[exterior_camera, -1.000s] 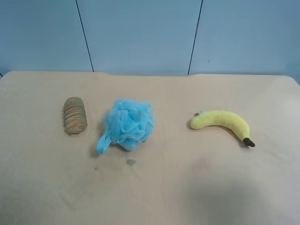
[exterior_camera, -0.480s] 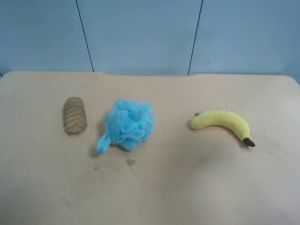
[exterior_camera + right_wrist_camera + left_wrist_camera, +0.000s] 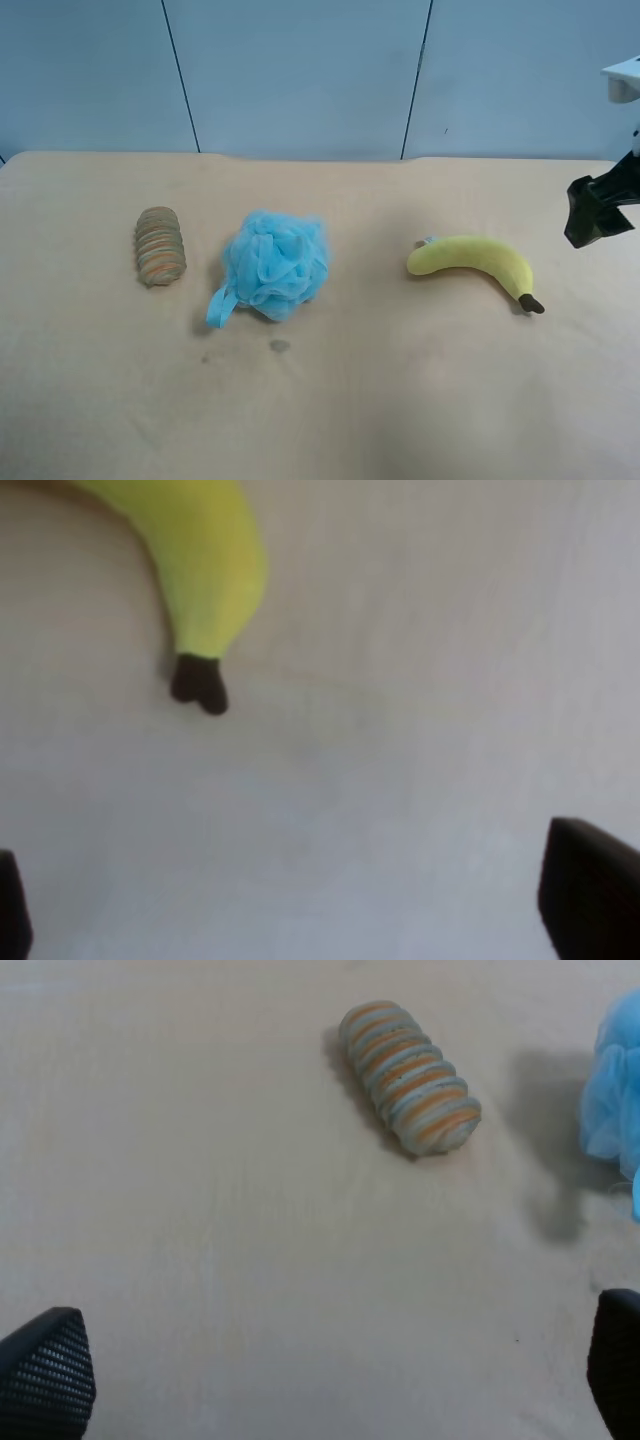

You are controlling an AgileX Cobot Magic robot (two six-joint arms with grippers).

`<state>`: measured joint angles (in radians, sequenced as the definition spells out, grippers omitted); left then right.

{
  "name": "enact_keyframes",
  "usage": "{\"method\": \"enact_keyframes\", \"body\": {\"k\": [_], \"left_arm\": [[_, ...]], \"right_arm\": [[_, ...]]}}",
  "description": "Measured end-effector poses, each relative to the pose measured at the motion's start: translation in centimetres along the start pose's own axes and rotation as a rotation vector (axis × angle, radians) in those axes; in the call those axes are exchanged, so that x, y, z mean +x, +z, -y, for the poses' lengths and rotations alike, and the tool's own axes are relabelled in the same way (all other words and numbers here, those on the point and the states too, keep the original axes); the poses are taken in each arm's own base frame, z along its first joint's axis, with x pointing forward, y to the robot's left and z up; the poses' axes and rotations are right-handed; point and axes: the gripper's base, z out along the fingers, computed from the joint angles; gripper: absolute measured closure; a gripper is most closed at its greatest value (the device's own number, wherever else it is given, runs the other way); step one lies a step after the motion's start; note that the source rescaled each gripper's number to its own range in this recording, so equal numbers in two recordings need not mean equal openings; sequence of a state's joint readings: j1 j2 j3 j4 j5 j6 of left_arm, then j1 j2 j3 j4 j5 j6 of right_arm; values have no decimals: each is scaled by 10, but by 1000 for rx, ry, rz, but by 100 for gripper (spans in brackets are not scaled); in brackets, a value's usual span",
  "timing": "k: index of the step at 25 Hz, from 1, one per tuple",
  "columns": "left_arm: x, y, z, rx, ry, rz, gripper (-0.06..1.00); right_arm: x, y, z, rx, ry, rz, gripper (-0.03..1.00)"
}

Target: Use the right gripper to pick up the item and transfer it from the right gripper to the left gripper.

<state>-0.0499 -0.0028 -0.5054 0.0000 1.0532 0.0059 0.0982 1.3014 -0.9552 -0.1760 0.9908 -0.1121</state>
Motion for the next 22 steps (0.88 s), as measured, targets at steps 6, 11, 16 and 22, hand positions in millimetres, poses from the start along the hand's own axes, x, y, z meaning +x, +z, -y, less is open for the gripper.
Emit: {"method": "enact_keyframes", "body": {"k": [6, 11, 16, 22], "left_arm": [[0, 0, 0, 0, 0, 0, -5], [0, 0, 0, 0, 0, 0, -5], [0, 0, 0, 0, 0, 0, -5], [0, 0, 0, 0, 0, 0, -5]], "right_arm": [[-20, 49, 6, 4, -19, -106, -3], [-26, 101, 13, -60, -15, -154, -3], [-29, 141, 8, -100, -69, -178, -3], [-33, 171, 2, -129, -116, -144, -3]]}}
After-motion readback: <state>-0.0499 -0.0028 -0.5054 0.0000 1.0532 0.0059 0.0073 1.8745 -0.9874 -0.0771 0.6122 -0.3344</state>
